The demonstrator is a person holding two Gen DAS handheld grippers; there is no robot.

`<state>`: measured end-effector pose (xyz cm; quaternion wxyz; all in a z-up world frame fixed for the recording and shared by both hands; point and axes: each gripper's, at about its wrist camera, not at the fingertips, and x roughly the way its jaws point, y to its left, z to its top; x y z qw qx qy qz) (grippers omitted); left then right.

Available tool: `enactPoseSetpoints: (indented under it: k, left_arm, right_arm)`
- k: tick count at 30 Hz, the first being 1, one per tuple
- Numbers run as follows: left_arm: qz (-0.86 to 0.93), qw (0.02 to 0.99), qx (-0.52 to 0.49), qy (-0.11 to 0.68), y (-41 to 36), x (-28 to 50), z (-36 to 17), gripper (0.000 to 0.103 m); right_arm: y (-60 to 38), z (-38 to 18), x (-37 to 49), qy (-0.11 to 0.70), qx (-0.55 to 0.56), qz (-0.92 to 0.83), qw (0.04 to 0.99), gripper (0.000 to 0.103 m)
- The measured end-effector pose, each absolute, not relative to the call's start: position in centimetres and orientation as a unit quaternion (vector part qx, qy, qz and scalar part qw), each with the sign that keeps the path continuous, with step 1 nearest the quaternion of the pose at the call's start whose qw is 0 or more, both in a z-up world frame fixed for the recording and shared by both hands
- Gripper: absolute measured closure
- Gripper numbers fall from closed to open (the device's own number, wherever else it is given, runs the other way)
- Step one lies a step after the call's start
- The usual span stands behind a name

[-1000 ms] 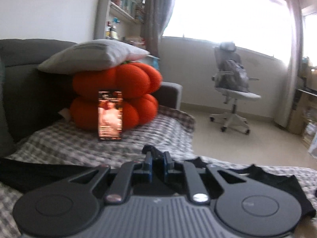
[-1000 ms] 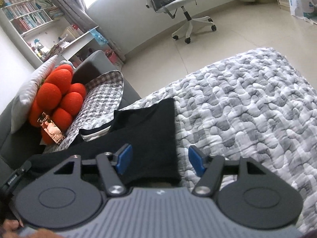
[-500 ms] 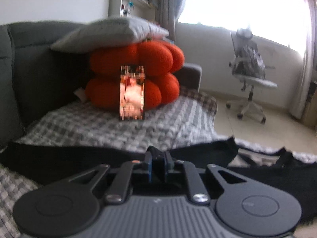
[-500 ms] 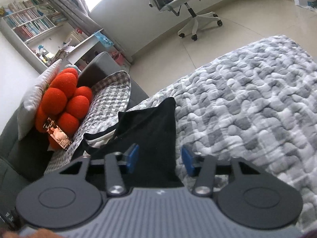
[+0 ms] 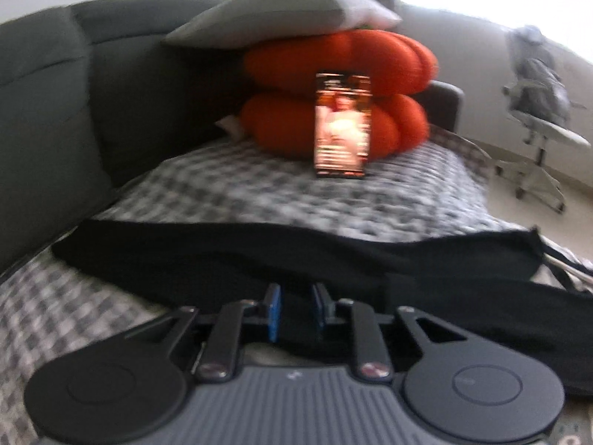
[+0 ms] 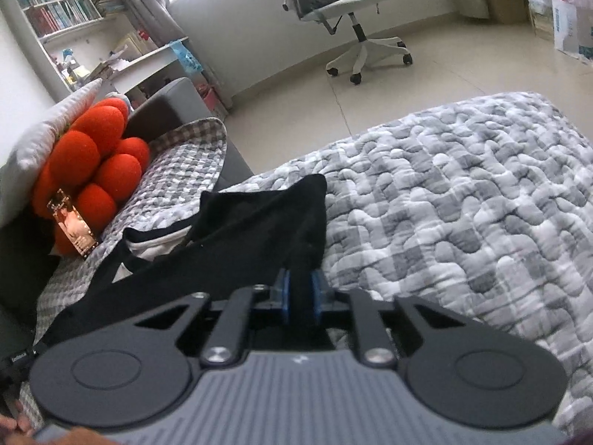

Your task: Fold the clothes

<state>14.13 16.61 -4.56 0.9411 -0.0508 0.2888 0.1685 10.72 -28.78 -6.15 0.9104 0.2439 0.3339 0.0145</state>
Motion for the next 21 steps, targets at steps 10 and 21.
enactPoseSetpoints:
  k: [10,21]
  left_arm:
    - [0.295,0.896,-0.167,0.286,23.3,12.8,-5.2,0.043]
    - [0.355,0.868,-0.212,0.273,26.9,14.1,-7.6,0.033]
  right_arm:
    - [-27.9,-5.1,10.6,0.325,0.246,0.029,0.913,0.054]
    - [-27.7,-4.4,10.2,0.323,0.245,0.028,0.914,0.050]
